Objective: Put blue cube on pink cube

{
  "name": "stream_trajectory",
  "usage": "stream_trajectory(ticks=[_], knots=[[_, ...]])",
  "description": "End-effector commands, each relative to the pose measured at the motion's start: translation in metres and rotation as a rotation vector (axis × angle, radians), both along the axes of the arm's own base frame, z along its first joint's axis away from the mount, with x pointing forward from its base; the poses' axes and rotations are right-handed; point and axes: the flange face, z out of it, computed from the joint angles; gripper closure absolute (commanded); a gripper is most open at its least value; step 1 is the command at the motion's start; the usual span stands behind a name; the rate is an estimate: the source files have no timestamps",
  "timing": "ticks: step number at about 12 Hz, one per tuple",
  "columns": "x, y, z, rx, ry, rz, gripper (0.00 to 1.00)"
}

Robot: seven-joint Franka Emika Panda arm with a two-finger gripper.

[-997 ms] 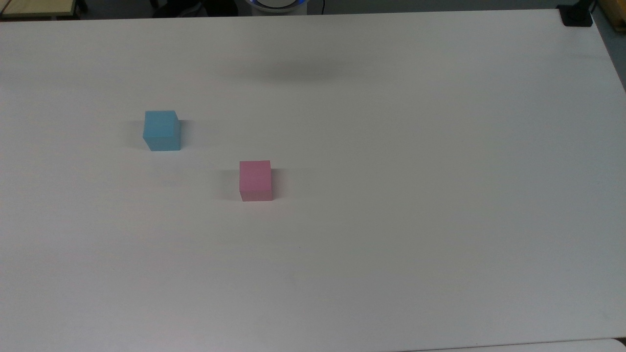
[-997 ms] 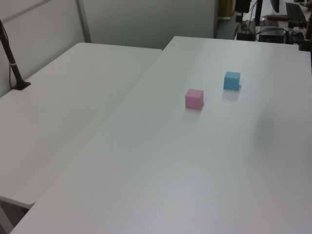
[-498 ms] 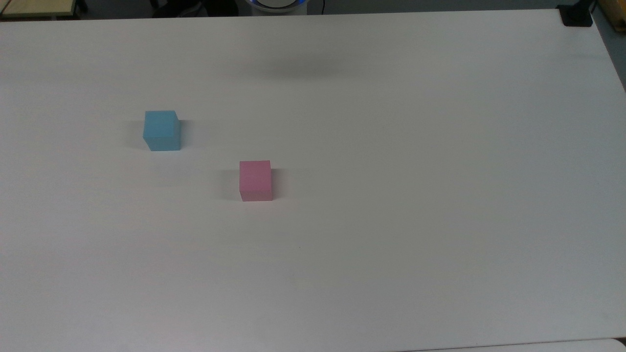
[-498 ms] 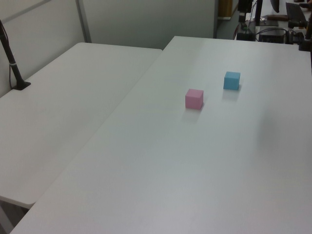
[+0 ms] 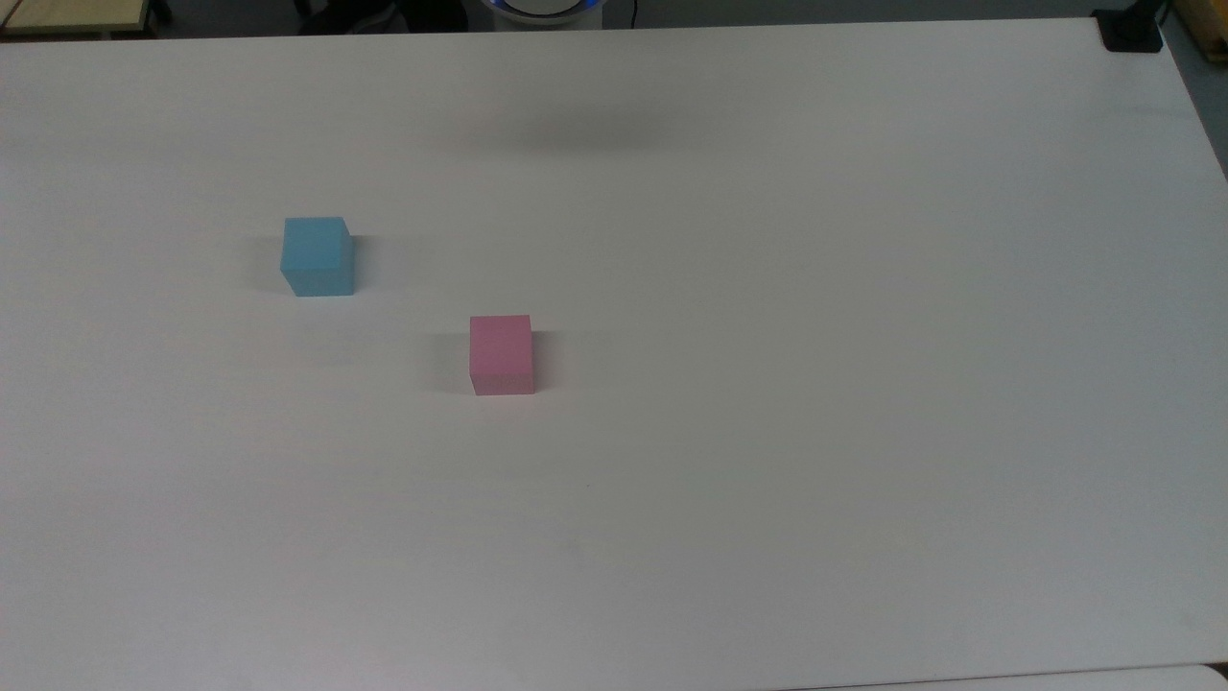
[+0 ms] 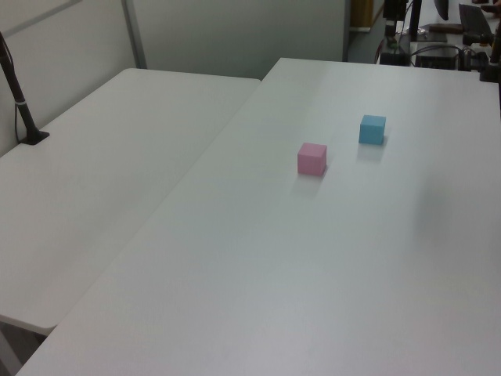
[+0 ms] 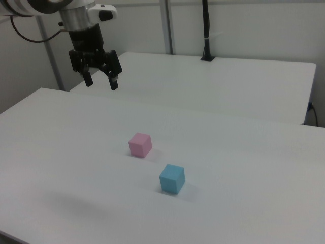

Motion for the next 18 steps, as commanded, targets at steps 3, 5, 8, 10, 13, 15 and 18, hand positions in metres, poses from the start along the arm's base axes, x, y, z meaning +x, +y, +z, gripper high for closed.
stream_trajectory(ticks=[3, 5, 8, 10, 13, 15, 18], knots=[[-0.004, -0.003, 0.006, 0.015, 0.012, 0.017, 0.00], [-0.005, 0.000, 0.005, 0.015, 0.019, 0.022, 0.00], [-0.004, -0.001, 0.004, 0.015, 0.023, 0.022, 0.00], [-0.005, -0.010, 0.005, 0.015, 0.014, 0.014, 0.00], [-0.002, -0.032, 0.008, 0.009, -0.033, -0.020, 0.00], [-0.004, -0.044, 0.007, 0.002, -0.028, 0.019, 0.00], [-0.007, -0.073, -0.008, 0.002, 0.003, 0.016, 0.00]])
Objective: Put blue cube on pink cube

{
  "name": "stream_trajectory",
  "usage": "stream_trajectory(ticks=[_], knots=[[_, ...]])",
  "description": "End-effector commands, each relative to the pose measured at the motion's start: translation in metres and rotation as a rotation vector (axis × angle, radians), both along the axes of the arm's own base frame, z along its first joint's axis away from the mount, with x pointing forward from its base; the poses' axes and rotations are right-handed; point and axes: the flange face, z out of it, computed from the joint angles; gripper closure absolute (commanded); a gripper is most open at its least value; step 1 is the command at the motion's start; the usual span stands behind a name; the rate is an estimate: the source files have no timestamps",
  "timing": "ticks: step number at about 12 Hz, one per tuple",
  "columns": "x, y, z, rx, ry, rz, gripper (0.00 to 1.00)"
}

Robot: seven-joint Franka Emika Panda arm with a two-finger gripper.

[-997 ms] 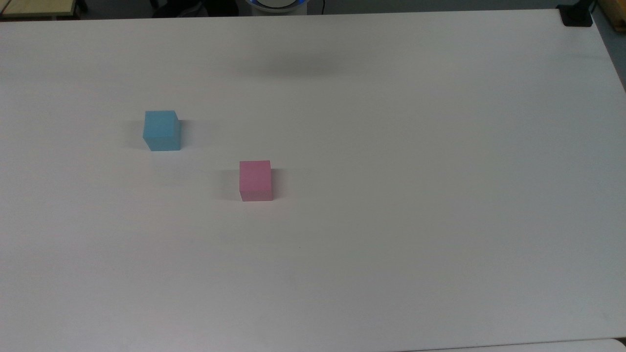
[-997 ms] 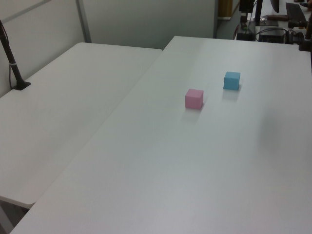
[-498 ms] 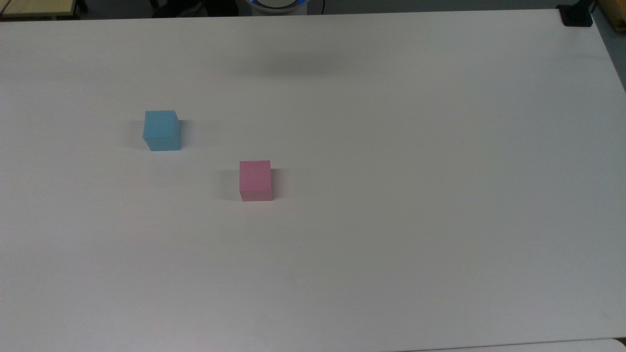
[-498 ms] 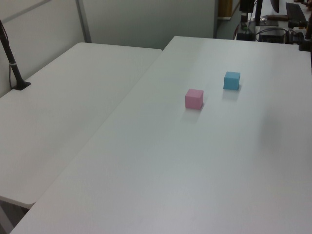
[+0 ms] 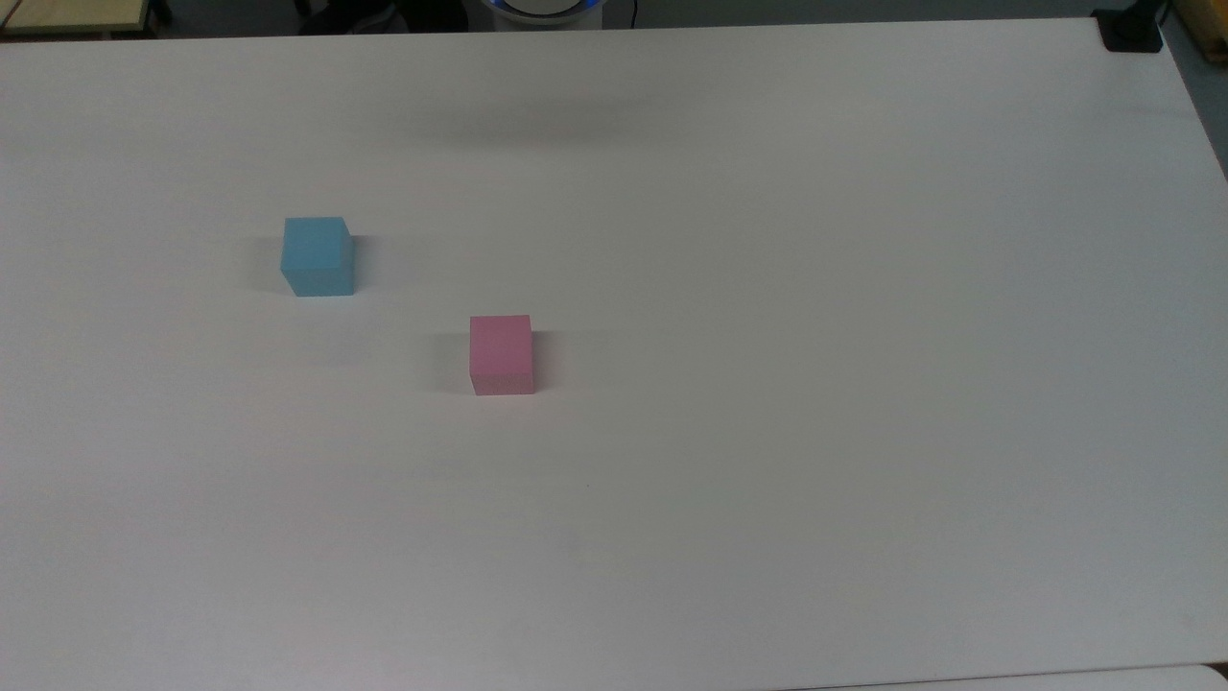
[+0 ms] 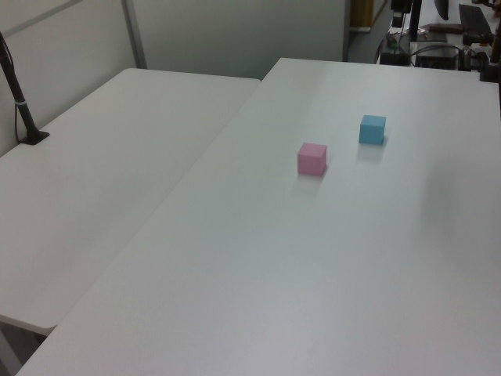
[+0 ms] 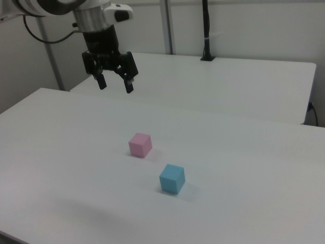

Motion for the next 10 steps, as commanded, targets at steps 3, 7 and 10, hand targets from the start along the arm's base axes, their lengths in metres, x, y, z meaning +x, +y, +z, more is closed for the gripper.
stream_trajectory(ticks=[3, 7, 10], knots=[[0.007, -0.048, -0.049, -0.001, 0.010, 0.044, 0.00], [0.030, -0.083, -0.120, 0.000, 0.049, -0.003, 0.00], [0.035, -0.087, -0.171, -0.007, 0.007, -0.016, 0.00]])
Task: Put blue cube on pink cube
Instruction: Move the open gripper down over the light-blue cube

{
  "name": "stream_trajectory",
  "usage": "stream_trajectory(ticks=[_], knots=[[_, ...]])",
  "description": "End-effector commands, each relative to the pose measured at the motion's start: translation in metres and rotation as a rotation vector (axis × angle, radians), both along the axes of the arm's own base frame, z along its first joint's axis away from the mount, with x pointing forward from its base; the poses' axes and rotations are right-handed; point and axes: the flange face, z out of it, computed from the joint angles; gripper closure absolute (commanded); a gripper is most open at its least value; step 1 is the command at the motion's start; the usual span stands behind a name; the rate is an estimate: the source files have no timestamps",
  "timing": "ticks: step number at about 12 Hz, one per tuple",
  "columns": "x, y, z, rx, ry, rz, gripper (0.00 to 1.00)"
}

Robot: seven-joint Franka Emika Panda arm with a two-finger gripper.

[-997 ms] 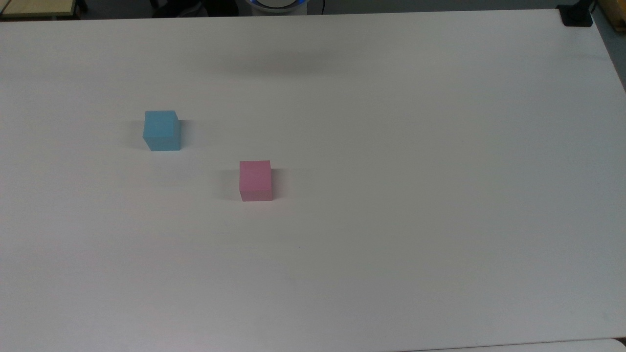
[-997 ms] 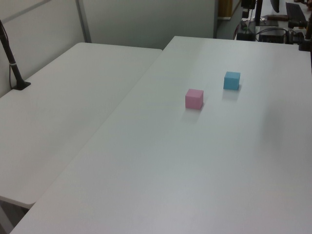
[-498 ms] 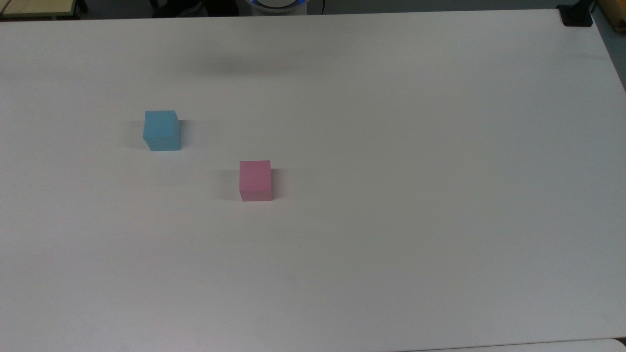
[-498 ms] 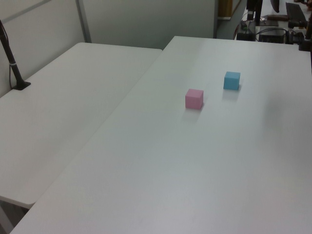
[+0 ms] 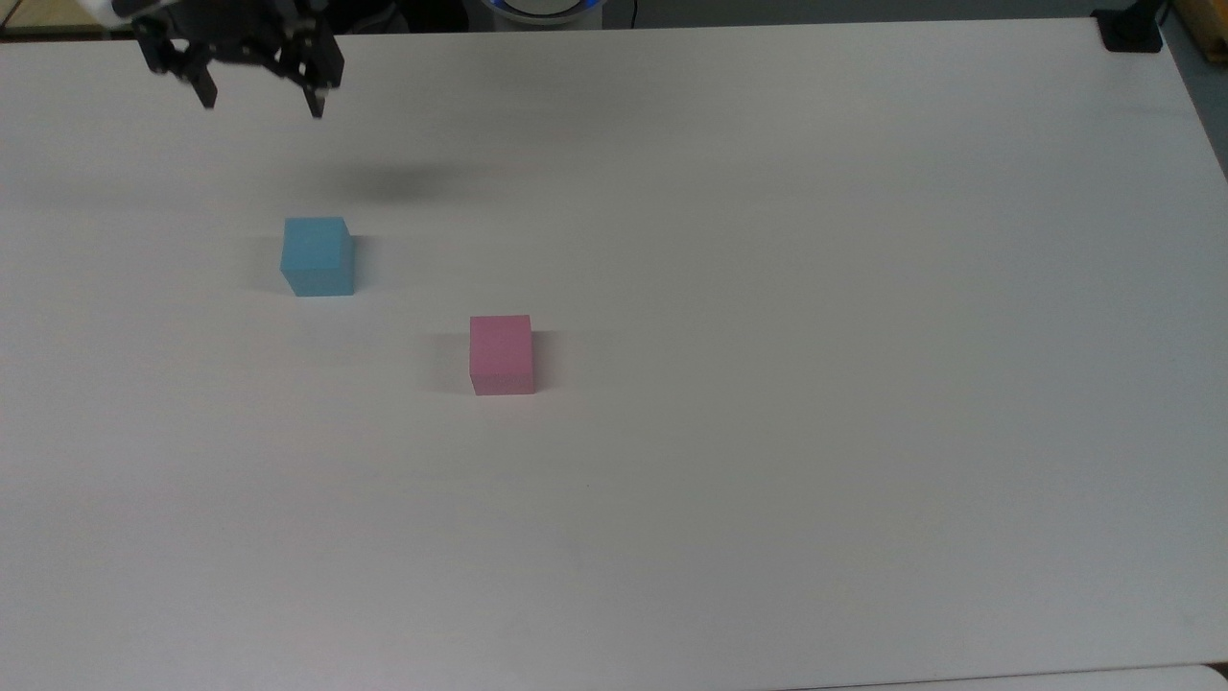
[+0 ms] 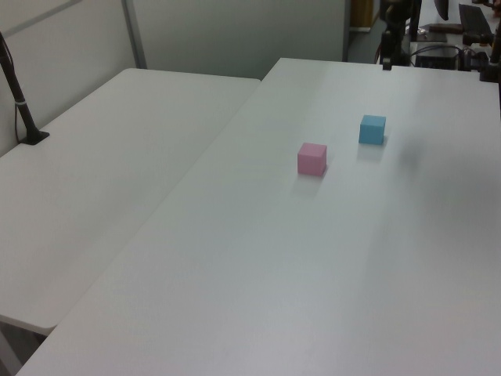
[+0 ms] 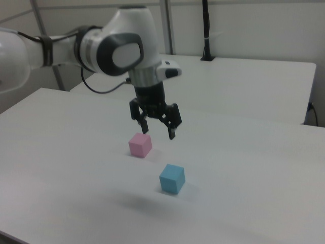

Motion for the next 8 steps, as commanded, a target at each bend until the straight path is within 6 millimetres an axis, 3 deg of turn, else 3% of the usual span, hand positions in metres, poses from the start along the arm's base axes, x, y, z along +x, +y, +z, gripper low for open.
stream_trajectory(ticks=[1, 5, 8], knots=[[-0.005, 0.000, -0.045, 0.005, -0.056, 0.004, 0.00], [0.008, 0.001, -0.095, -0.008, -0.089, -0.024, 0.00], [0.018, 0.000, -0.122, -0.016, -0.094, -0.039, 0.00]])
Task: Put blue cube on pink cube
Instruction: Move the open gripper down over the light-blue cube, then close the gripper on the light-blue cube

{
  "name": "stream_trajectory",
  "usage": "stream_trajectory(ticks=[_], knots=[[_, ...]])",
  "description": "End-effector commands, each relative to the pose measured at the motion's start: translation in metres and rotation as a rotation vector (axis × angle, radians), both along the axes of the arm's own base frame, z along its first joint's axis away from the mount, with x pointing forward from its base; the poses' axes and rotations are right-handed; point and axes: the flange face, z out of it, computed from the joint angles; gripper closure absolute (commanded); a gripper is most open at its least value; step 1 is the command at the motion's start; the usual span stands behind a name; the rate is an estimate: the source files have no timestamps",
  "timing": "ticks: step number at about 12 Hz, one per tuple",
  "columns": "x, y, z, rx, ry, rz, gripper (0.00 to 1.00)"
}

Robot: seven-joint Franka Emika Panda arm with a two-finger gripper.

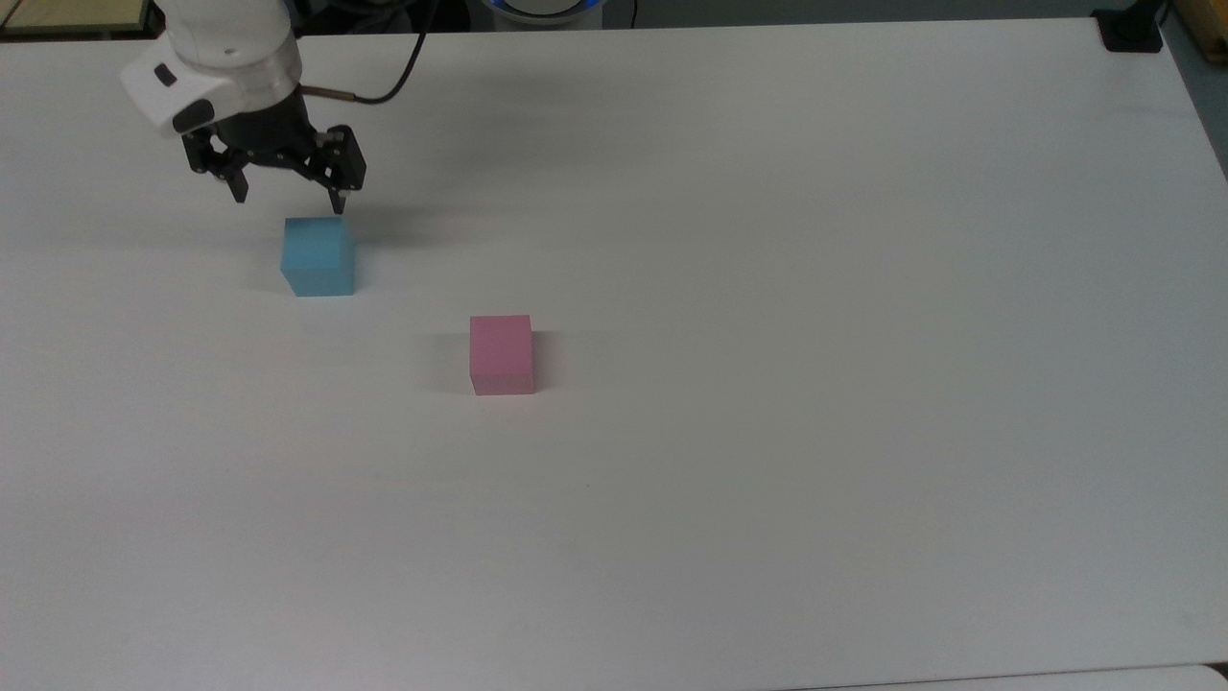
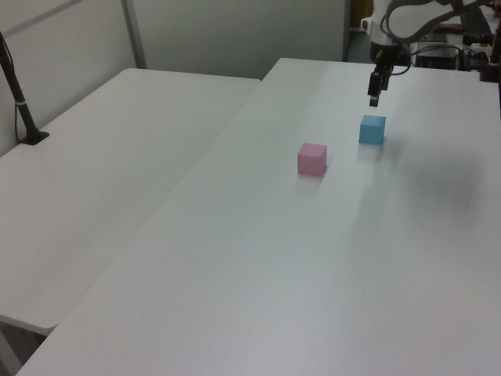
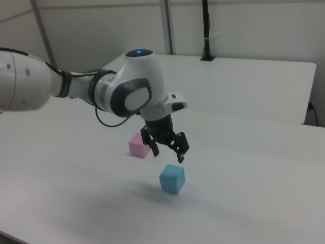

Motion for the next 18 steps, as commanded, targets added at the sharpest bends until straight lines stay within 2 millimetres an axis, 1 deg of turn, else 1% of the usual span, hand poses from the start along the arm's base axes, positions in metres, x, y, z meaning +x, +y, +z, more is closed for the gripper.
stream_trajectory(ticks=[1, 2, 6, 8, 9, 10, 11, 12, 13, 14, 15, 16, 18], knots=[[0.007, 0.004, -0.025, 0.007, -0.014, -0.016, 0.00], [0.007, 0.004, -0.029, 0.006, -0.016, -0.018, 0.00], [-0.003, 0.005, -0.057, 0.007, 0.007, -0.011, 0.00], [-0.003, 0.006, -0.065, 0.003, 0.003, -0.006, 0.00], [-0.001, 0.006, -0.072, 0.001, 0.007, -0.005, 0.02], [-0.001, 0.004, -0.073, -0.002, 0.005, -0.005, 0.17], [-0.001, 0.004, -0.073, -0.002, 0.006, -0.005, 0.27], [-0.001, 0.006, -0.072, 0.000, 0.007, -0.005, 0.31], [0.000, 0.006, -0.072, -0.001, 0.007, -0.004, 0.38], [0.000, 0.006, -0.069, 0.001, 0.012, -0.006, 0.39], [-0.001, 0.006, -0.060, 0.008, 0.025, -0.012, 0.39], [0.000, 0.009, -0.047, 0.016, 0.045, -0.013, 0.39], [-0.002, 0.016, -0.002, 0.038, 0.077, -0.014, 0.39]])
